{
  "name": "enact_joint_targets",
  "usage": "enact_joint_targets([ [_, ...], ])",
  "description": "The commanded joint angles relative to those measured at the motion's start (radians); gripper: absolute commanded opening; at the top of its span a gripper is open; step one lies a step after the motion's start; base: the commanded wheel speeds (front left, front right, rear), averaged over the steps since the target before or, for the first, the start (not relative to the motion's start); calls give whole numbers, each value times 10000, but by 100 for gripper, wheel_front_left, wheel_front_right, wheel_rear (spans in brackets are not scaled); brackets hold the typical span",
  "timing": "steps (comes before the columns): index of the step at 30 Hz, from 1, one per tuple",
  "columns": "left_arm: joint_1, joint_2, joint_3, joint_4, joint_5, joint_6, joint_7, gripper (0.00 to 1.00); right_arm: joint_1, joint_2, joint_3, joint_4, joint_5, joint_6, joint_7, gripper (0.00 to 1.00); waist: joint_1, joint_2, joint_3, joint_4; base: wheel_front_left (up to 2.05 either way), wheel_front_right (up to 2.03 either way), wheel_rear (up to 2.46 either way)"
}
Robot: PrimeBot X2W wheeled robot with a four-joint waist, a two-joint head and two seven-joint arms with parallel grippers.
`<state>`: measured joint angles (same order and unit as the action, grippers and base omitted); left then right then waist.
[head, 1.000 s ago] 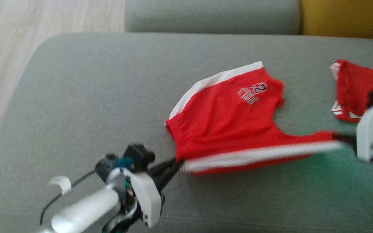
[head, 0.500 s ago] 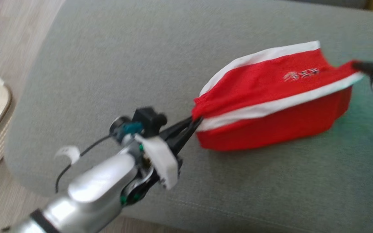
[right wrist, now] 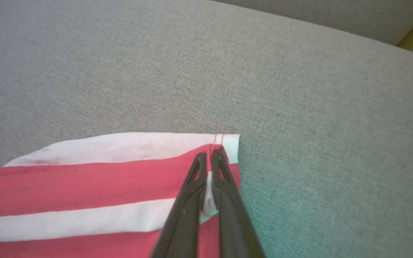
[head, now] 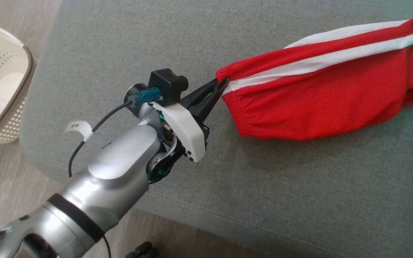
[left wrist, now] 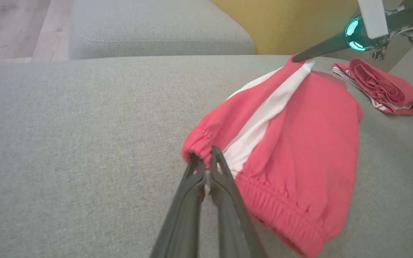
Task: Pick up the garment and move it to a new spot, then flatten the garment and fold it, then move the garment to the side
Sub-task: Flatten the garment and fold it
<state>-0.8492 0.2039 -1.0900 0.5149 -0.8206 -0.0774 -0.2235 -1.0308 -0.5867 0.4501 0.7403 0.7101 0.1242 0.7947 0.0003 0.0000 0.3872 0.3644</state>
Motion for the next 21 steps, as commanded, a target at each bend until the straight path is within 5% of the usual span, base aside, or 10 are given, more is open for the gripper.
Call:
enact_joint_targets([
  [1,-463,136,357,-70,38,-61,-129,0,-240,-35,25,-226,-109,65,-101,0,-3,0,94,51,0,0,0],
  [7,-634,-228,266,563,115,-263,-252,0,-375,-45,218,147,-285,65,-246,0,-3,0,204,6,0,0,0],
  [8,-659,-274,276,650,119,-284,-269,37,-407,-49,214,219,-316,65,-321,0,-3,0,212,-11,0,0,0],
  [9,-684,-318,312,732,130,-297,-290,82,-441,-38,185,287,-351,65,-447,11,-3,0,212,-30,0,0,0],
  [10,-696,-364,387,816,125,-300,-310,100,-475,-14,127,358,-400,65,-636,90,-3,0,209,-54,0,0,0],
  [11,-706,-403,467,896,128,-299,-327,100,-521,20,47,442,-464,65,-866,100,-3,0,206,-84,0,0,0],
  [21,-344,-558,1778,1359,541,40,-380,100,-649,562,-333,1337,-1276,65,-3897,100,-3,0,-292,-595,0,0,0],
])
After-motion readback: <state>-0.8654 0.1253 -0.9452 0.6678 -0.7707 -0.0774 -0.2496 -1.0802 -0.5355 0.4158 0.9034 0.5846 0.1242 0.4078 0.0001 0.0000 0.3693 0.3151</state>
